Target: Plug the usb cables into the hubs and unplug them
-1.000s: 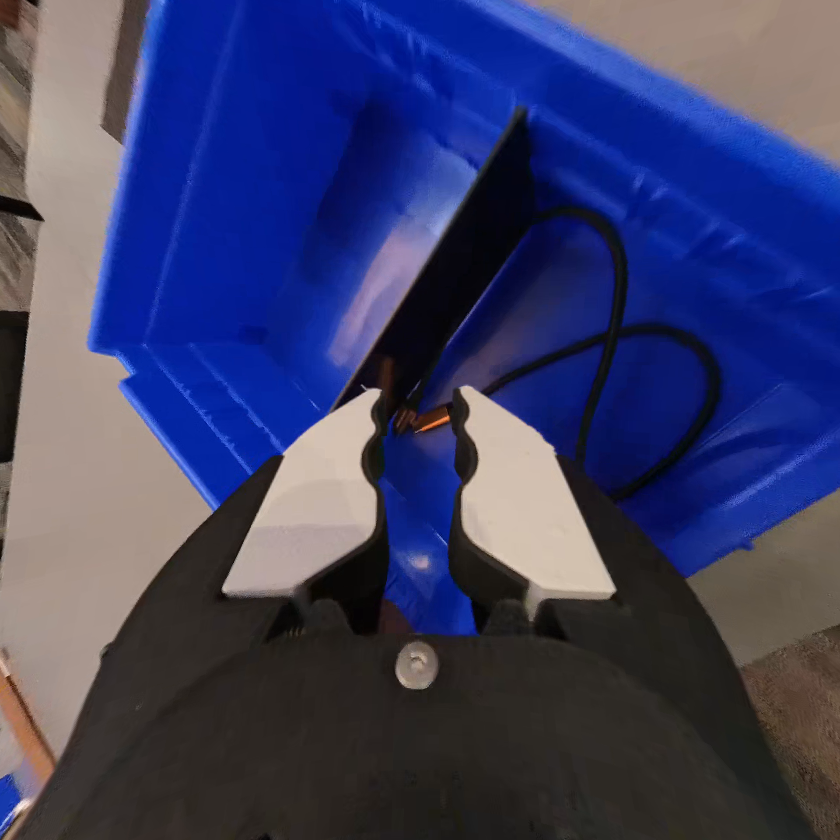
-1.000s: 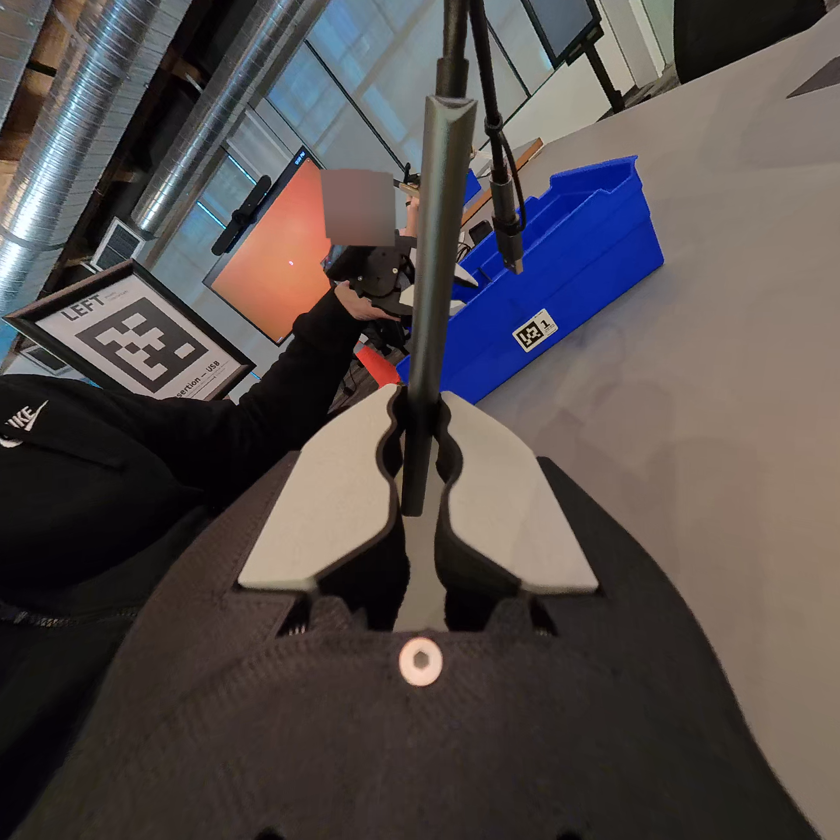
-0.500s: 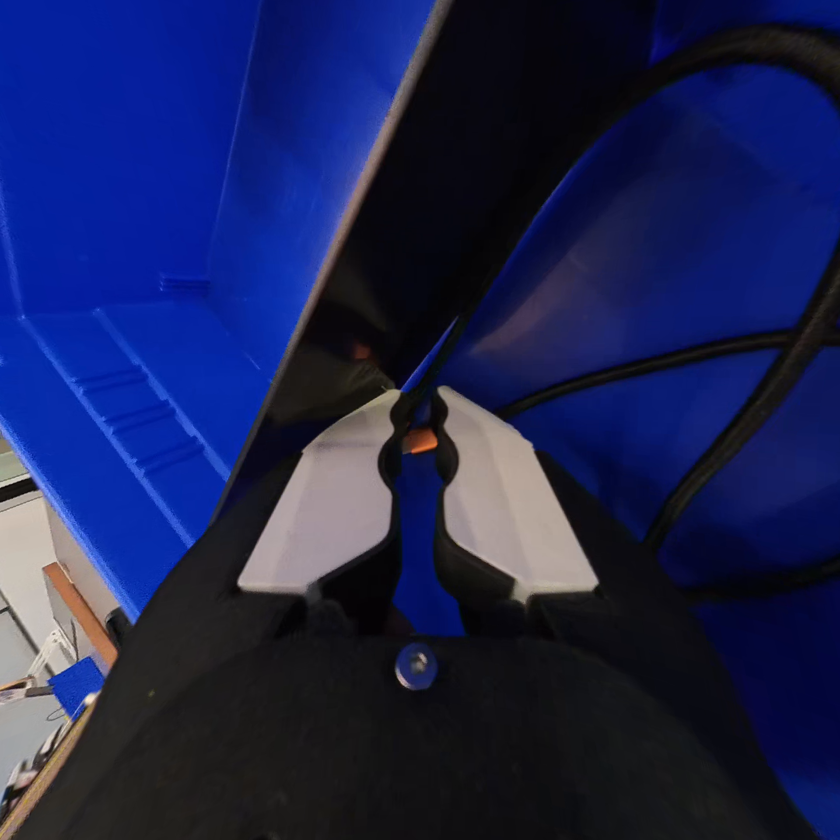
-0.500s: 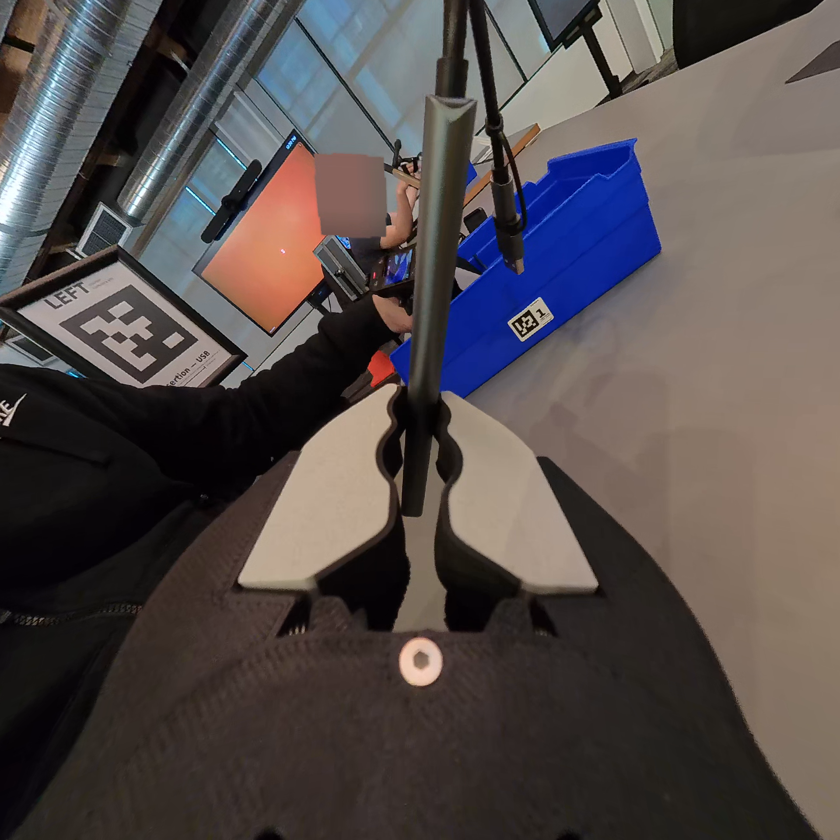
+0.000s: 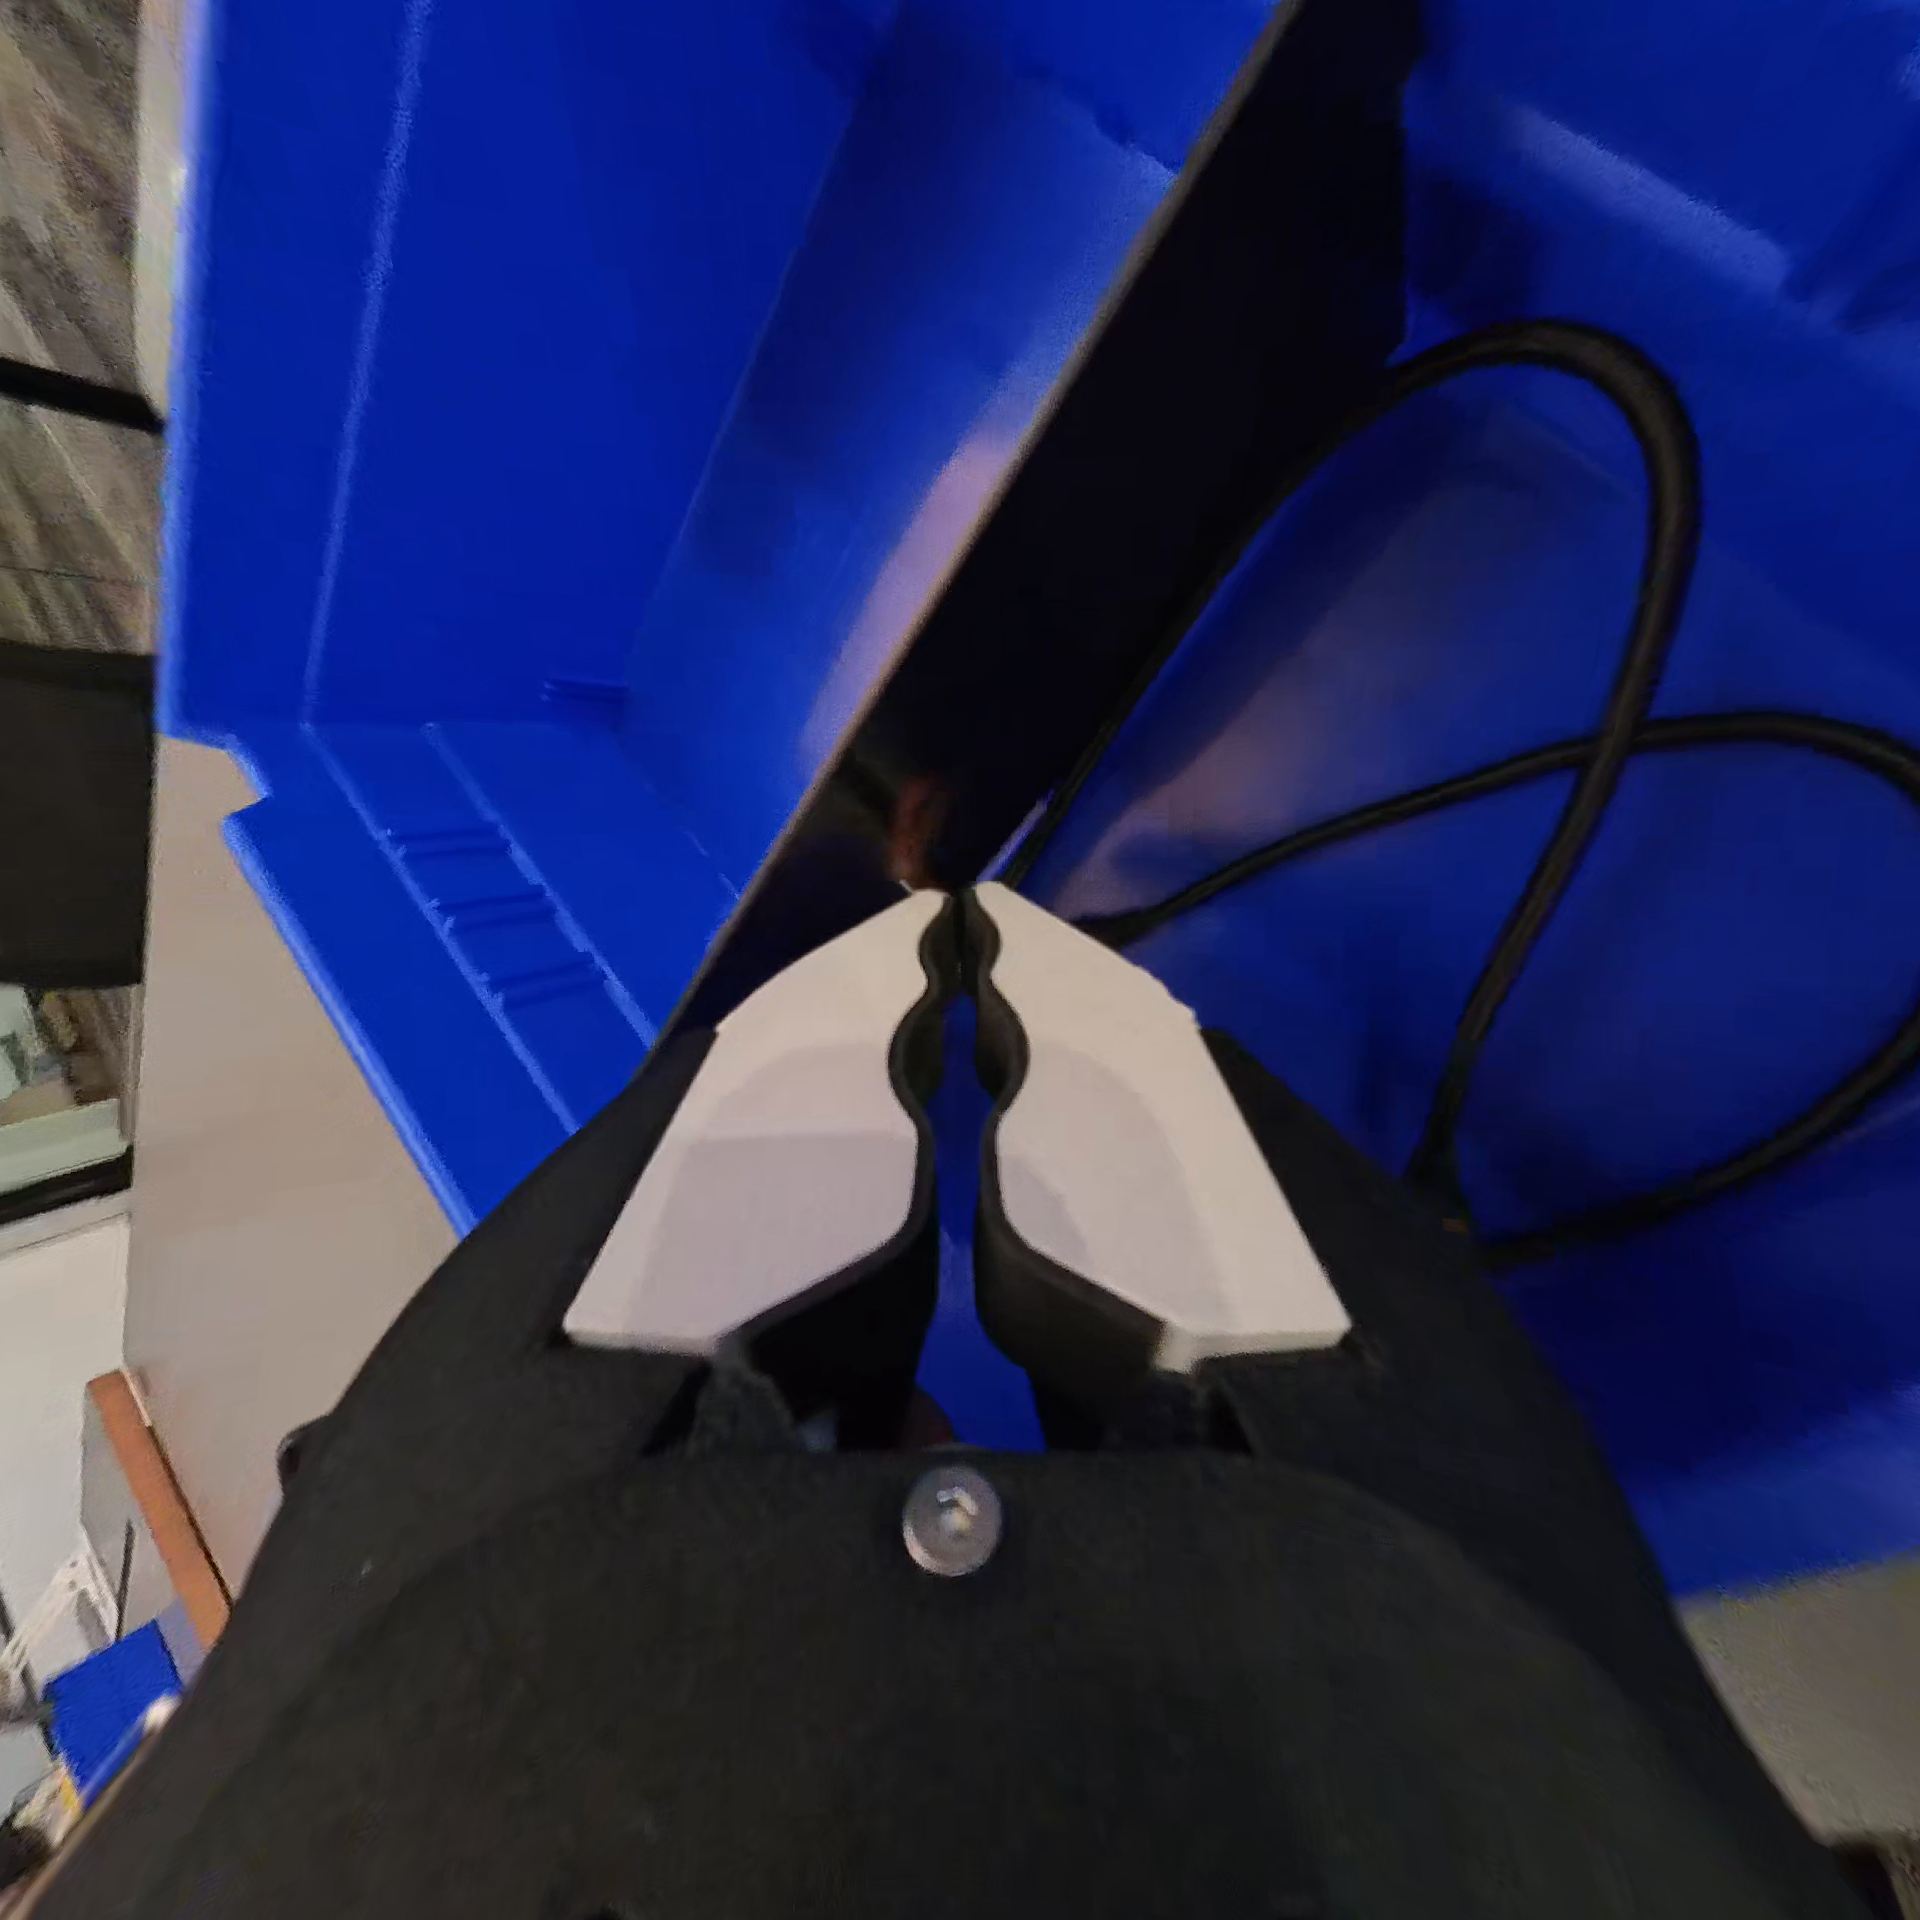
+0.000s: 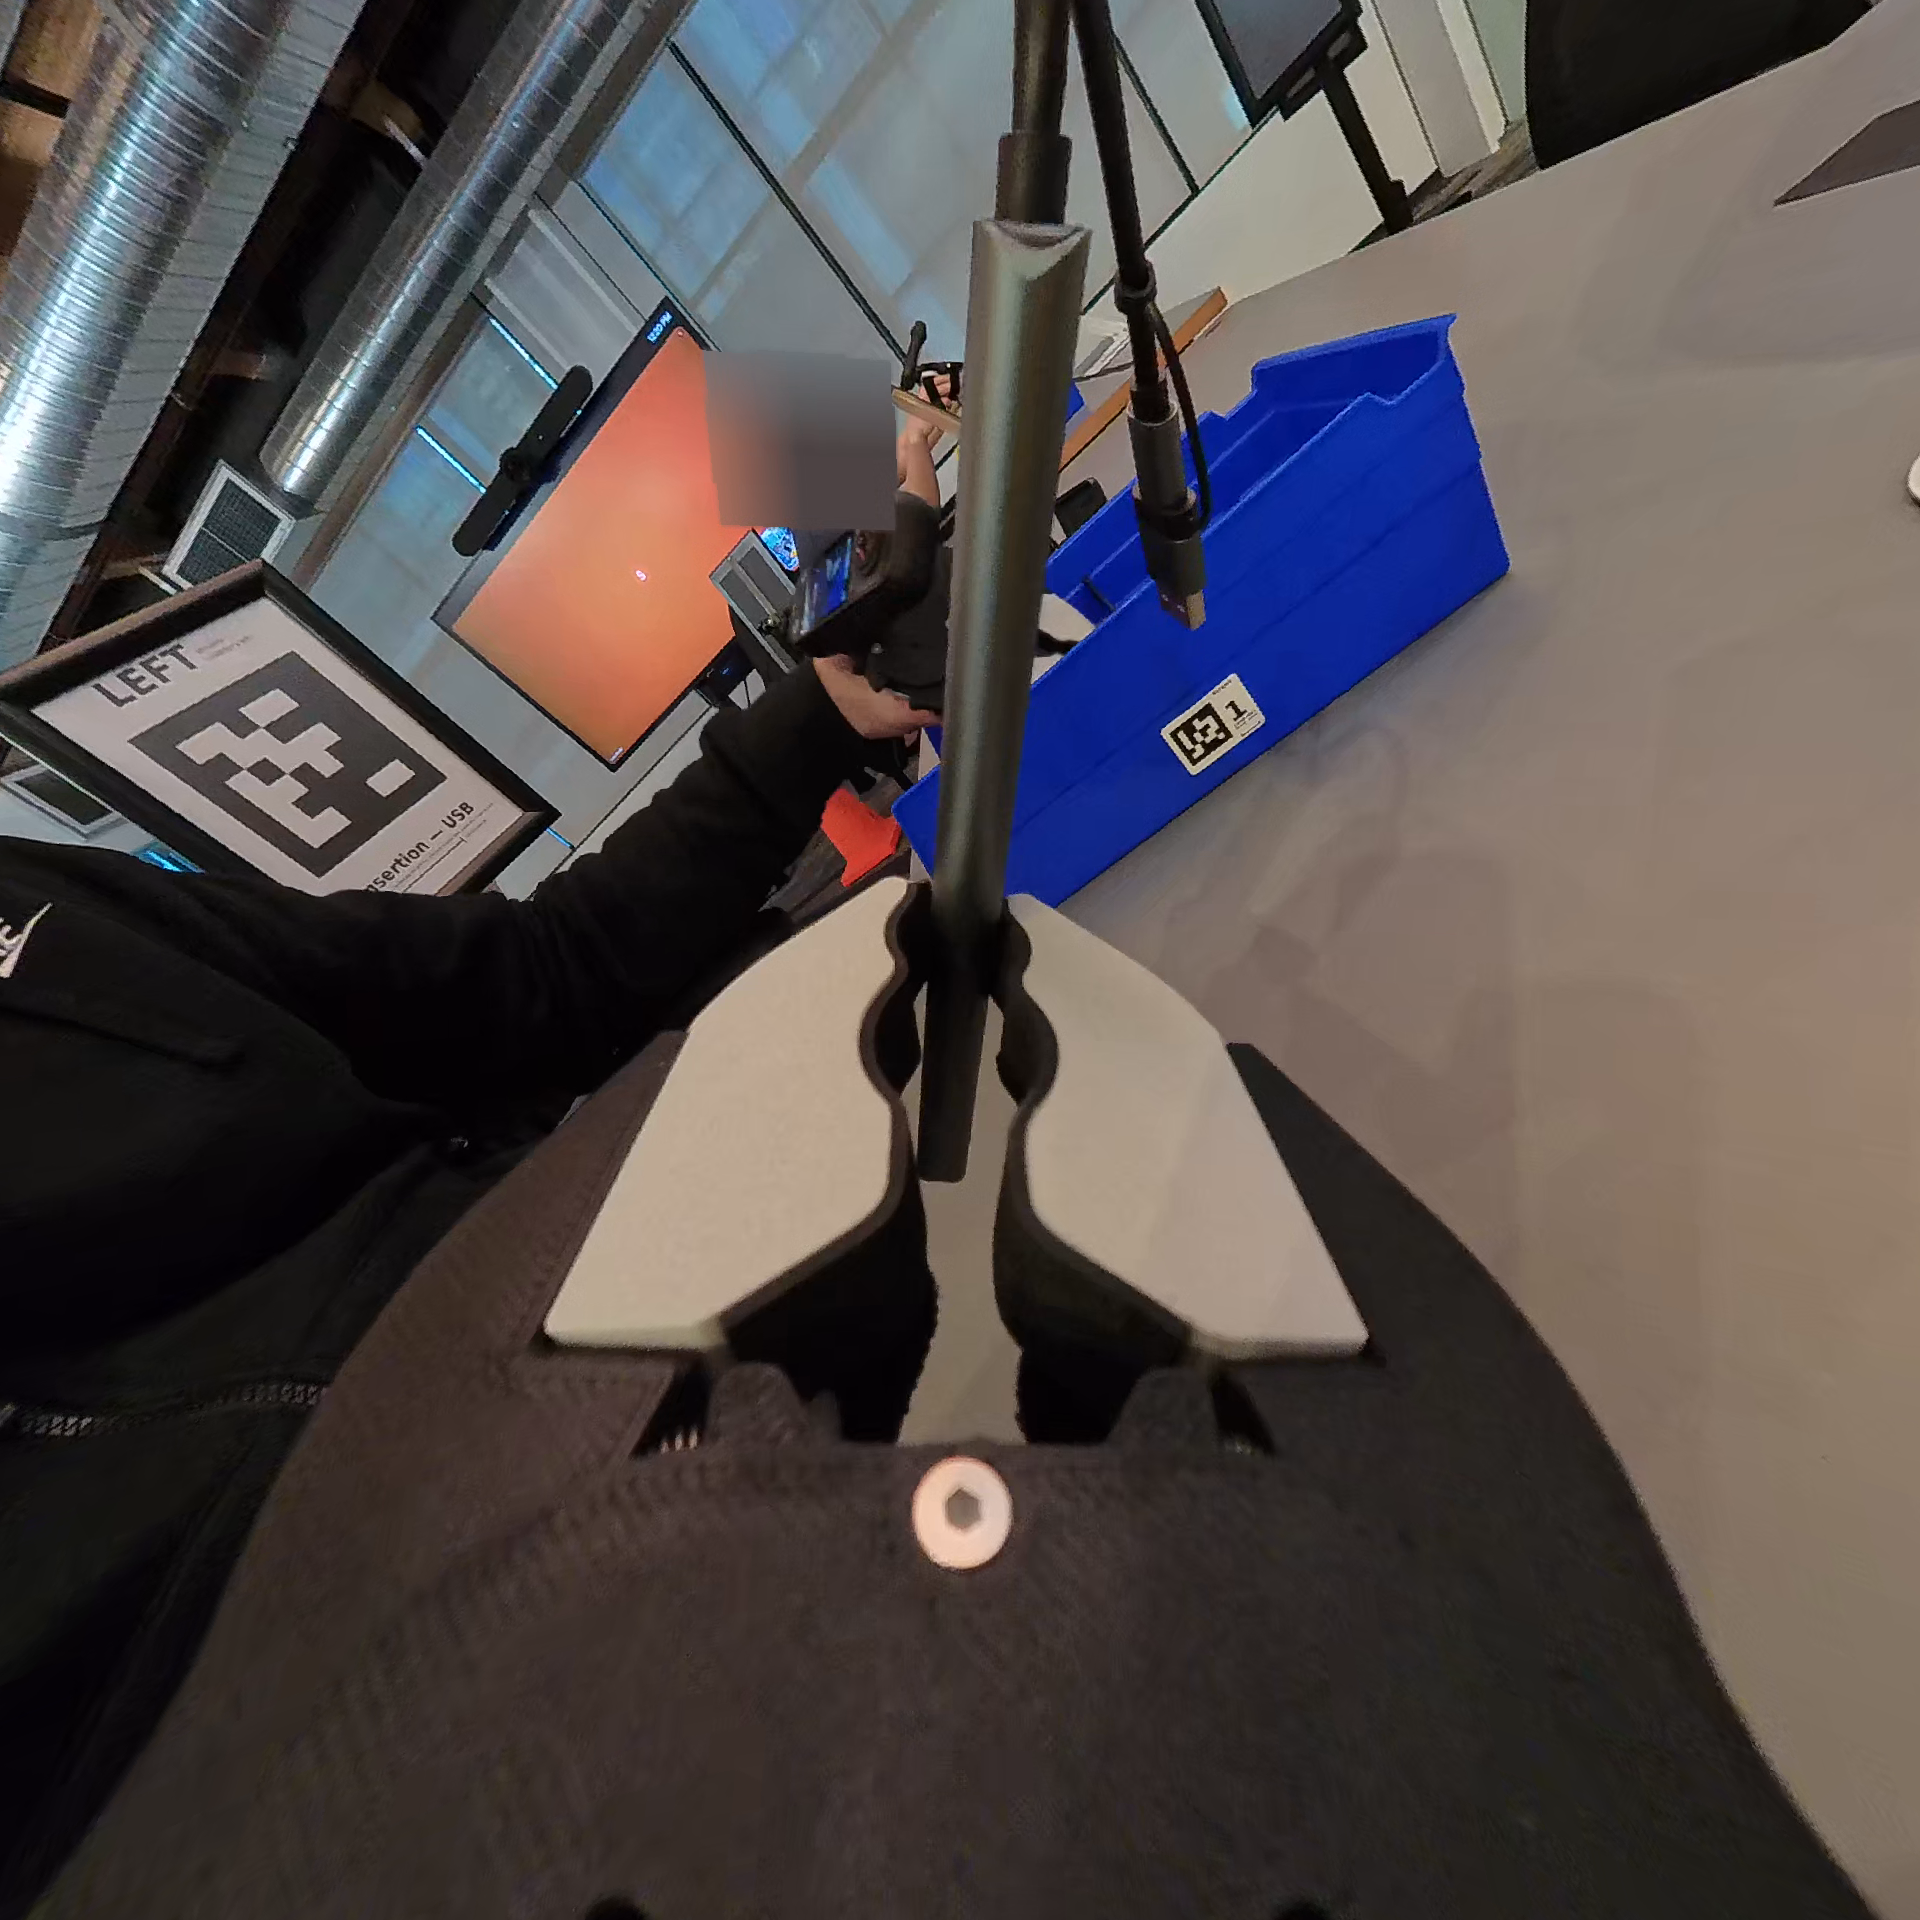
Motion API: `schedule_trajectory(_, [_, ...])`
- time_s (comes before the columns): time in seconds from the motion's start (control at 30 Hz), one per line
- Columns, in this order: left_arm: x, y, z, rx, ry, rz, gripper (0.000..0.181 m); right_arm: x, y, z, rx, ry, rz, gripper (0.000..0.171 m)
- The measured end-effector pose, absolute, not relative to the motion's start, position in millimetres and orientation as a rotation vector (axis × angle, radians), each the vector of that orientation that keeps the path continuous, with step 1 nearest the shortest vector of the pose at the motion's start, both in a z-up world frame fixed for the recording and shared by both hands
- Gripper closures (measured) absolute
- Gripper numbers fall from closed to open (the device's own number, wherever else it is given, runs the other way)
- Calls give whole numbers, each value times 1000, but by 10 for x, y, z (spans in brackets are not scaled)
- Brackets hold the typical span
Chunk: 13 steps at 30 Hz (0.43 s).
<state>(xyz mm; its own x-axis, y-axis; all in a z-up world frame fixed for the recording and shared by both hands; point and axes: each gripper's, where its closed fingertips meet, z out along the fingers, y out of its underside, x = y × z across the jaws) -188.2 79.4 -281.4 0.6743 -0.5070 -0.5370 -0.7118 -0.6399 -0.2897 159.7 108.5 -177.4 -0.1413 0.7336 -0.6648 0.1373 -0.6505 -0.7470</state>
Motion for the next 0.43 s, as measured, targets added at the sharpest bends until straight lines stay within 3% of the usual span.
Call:
schedule_trajectory(0.27, [-1490,298,-2824,-2580,1023,63,151,1592,1083,-1797,-1709,-979,1847,161])
schedule_trajectory(0.43, [-1518,157,-3071,-2721,1088,51,163,1580,1068,-1804,-1711,-987,1848,161])
